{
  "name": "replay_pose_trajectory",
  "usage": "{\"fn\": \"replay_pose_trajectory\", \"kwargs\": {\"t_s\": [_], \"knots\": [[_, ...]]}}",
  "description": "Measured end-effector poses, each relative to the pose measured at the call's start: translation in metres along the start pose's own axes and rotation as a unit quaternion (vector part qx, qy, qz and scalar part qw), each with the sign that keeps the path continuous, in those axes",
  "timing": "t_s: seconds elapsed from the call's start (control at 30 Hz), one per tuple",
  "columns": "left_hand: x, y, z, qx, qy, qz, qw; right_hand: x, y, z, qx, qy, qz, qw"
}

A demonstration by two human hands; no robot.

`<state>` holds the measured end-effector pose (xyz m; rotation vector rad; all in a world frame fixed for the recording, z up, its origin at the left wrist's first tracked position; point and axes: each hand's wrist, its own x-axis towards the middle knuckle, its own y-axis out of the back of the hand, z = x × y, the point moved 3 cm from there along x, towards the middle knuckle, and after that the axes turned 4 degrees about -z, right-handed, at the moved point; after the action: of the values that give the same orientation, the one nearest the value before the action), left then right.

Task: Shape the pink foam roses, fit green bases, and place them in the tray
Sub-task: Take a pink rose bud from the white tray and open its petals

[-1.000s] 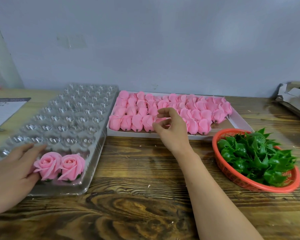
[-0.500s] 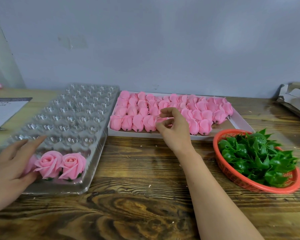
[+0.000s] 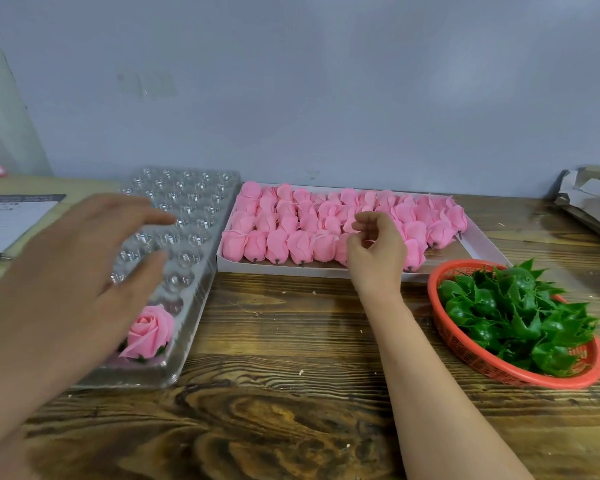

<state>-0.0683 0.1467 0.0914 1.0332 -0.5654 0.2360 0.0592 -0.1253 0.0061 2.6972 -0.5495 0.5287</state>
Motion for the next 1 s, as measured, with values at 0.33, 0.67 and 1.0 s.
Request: {"fn": "replay_pose_trajectory", "kwargs": {"t_s": [0.33,0.67,1.0], "knots": [[0.062,-0.099,0.064,-0.238,0.085,0.043,0.967,0.006,0.014,0.004,-0.026,-0.01,0.092,0.995],[0.062,-0.184,0.045,-0.265,0.169,-0.003,0.949,0.009,0.021,0.01,-0.148,-0.041,0.116,0.981],[0.057,-0.192,0.035,-0.29,0.161,0.043,0.943,0.017,0.025,0.024,-0.242,-0.187,0.028,0.952]]}}
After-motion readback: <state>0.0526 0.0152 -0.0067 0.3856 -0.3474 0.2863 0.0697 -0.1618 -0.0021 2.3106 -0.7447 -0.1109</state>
